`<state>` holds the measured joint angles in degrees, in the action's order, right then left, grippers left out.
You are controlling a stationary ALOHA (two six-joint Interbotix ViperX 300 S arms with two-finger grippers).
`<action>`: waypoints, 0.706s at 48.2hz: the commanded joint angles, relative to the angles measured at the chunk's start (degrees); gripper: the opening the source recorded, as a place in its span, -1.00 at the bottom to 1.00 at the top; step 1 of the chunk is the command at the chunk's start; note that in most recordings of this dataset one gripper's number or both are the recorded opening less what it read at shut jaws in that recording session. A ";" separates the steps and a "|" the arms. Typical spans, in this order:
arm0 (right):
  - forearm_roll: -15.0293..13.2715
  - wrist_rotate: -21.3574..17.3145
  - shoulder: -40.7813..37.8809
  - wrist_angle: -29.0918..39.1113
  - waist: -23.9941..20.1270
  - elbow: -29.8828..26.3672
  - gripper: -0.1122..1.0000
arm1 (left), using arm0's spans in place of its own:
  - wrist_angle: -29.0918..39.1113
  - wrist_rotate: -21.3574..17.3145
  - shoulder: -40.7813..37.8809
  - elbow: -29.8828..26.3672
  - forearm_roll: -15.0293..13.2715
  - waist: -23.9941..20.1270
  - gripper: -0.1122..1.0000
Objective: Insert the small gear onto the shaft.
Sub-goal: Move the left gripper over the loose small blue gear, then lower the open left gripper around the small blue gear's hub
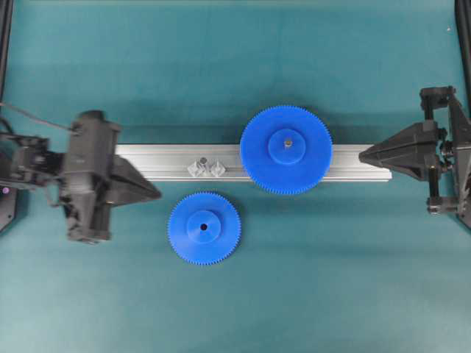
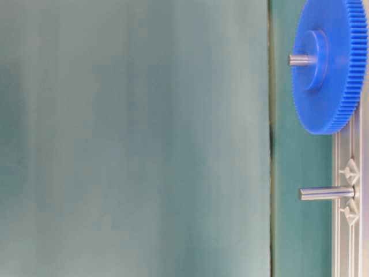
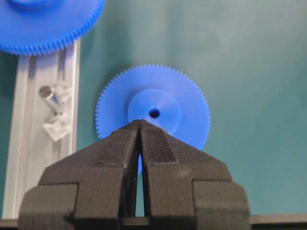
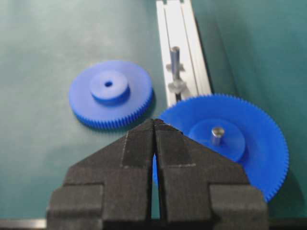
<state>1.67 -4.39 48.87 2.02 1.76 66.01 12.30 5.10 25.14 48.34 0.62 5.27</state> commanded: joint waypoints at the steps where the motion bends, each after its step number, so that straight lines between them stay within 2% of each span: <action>1: 0.09 -0.44 -0.35 0.79 0.70 -1.49 -0.76 | 2.46 0.18 -1.85 -3.96 0.18 0.26 -0.80; 21: 0.09 -0.44 -0.35 5.01 1.76 -1.32 -0.76 | 7.29 1.49 -12.04 -10.55 0.18 1.67 -0.80; 34: 0.09 -0.44 -0.35 5.27 1.93 -1.32 -0.76 | 16.26 2.46 -20.74 -18.19 0.18 2.11 -0.80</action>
<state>1.67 -4.39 48.78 7.29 3.43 66.01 26.72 7.47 5.71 33.57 0.70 6.86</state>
